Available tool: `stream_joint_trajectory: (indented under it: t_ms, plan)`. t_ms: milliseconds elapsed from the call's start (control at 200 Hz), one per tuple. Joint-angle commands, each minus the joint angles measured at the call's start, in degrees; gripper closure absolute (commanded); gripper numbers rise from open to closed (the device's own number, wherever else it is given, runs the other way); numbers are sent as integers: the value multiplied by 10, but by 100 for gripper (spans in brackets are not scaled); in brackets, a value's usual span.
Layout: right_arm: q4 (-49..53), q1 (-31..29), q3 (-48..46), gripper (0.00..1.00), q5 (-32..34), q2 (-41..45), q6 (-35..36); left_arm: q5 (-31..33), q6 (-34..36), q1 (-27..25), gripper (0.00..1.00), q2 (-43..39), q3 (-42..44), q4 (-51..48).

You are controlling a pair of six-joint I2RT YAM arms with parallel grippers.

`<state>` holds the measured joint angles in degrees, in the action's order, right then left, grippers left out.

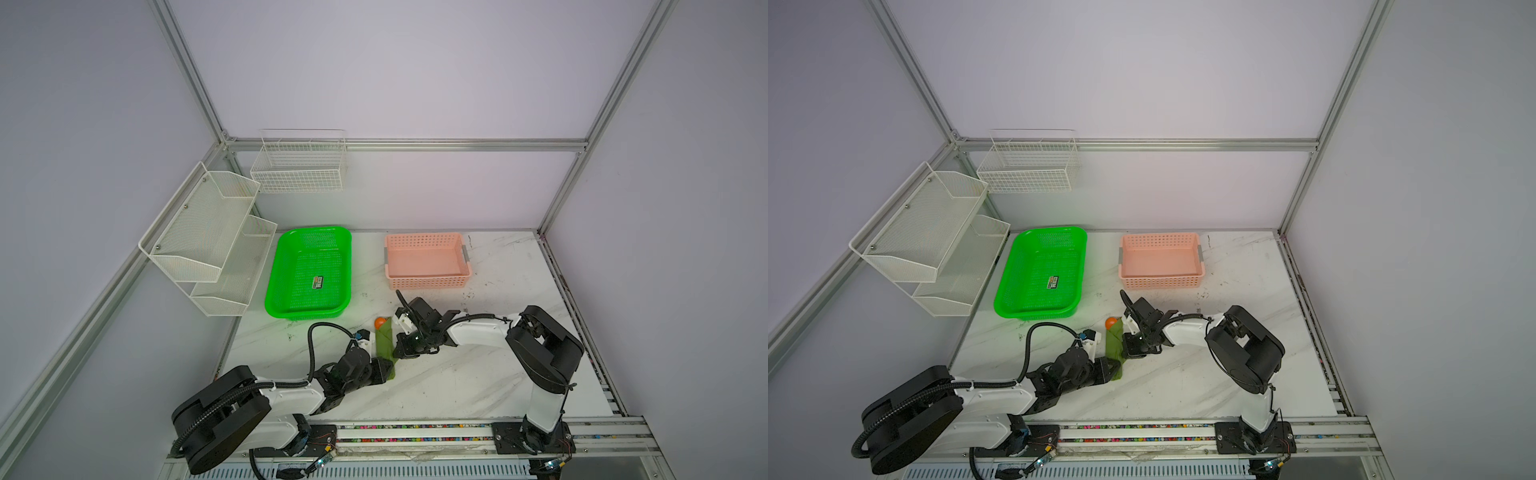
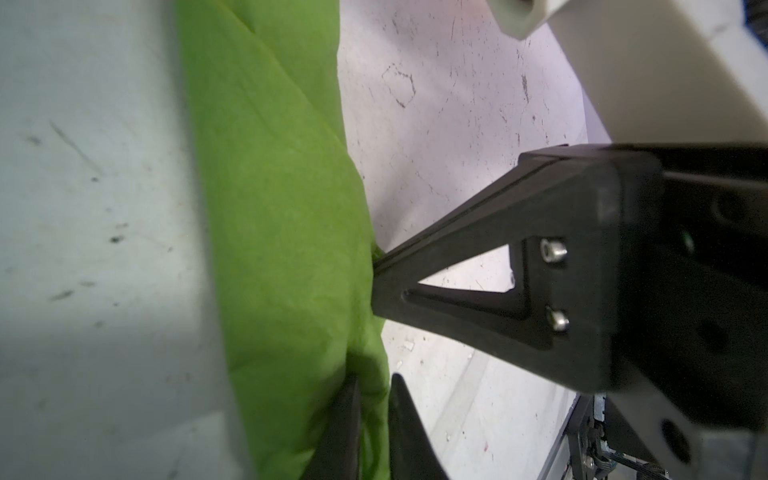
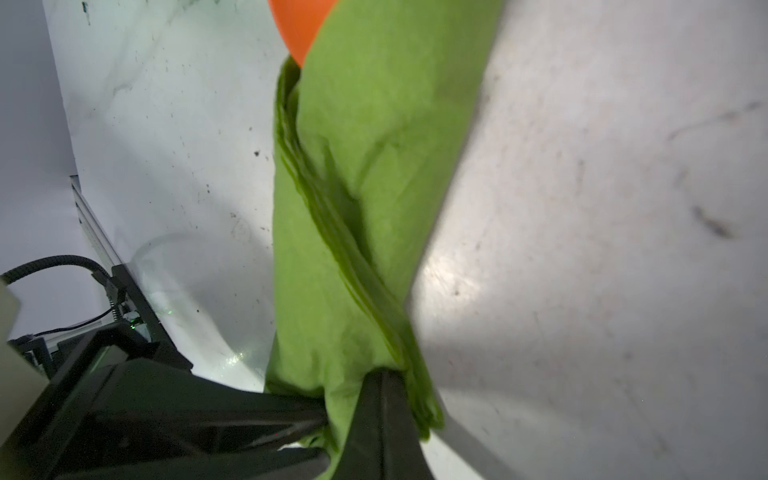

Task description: Place the utensils on the paper napkin and roll it up

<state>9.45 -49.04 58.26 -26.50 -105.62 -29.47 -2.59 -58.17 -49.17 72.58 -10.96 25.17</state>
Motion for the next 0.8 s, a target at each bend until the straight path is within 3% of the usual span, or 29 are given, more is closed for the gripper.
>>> stream_joint_trajectory:
  t_ms: [0, 160, 355, 530, 795]
  plan:
    - [95, -1, 5, 95, 57, 14, -1, 2, -8, -4, 85, 11, 21, -49]
    - [123, 14, 38, 92, 70, 63, 2, 3, -5, -3, 85, -2, 21, -72]
    - [107, 31, 78, 87, 31, 61, 34, 3, -3, -4, 85, -8, 25, -79]
    - [37, 32, 94, 87, -47, 22, 25, 3, 0, -3, 86, -5, 19, -79]
    - [-68, 28, 65, 91, -114, -12, -18, 7, 2, -3, 86, -3, 16, -79]
